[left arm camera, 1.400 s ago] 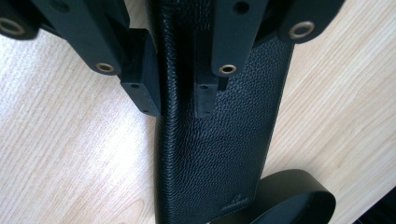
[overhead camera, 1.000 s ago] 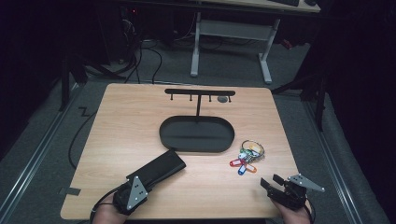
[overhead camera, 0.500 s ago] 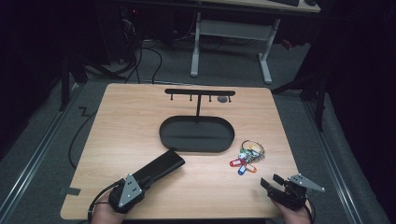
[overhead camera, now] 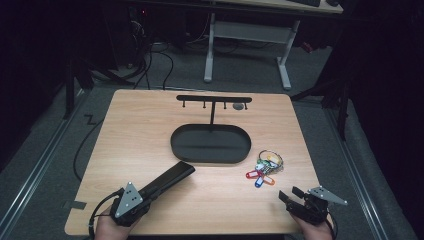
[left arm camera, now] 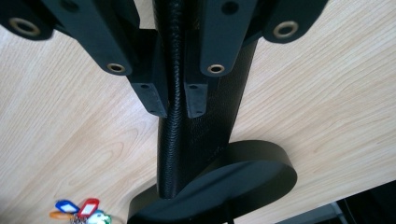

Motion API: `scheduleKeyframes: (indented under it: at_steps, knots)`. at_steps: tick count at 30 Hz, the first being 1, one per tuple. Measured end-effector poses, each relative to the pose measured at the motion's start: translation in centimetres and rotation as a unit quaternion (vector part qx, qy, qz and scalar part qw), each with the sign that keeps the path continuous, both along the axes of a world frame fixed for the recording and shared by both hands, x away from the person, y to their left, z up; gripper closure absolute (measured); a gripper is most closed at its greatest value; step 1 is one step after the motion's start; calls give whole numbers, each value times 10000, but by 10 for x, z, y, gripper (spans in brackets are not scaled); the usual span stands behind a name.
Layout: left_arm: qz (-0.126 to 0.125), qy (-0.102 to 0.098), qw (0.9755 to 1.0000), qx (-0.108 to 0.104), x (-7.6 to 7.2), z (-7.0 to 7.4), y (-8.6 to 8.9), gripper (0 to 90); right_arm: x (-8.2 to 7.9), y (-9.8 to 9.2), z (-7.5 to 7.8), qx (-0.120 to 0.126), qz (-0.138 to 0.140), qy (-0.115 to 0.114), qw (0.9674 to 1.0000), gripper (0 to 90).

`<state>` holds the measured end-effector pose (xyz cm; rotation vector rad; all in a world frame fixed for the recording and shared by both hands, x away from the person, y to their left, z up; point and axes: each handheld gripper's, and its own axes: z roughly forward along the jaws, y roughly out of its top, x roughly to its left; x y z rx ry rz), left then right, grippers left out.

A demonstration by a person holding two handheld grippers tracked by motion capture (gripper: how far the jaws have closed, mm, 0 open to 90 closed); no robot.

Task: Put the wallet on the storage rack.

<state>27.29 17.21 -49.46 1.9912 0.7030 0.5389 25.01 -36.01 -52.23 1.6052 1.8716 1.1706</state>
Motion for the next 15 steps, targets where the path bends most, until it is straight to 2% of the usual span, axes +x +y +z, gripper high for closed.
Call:
scheduleKeyframes:
  at_steps: [9, 15]
  knots:
    - [23, 72, 9993, -371, -1, 7, 6, 815, 0, 0, 0, -5, 13, 2, 10000, 362]
    - [1, 83, 9987, -513, -1, 9, 8, 819, 0, 0, 0, 1, 11, 2, 10000, 362]
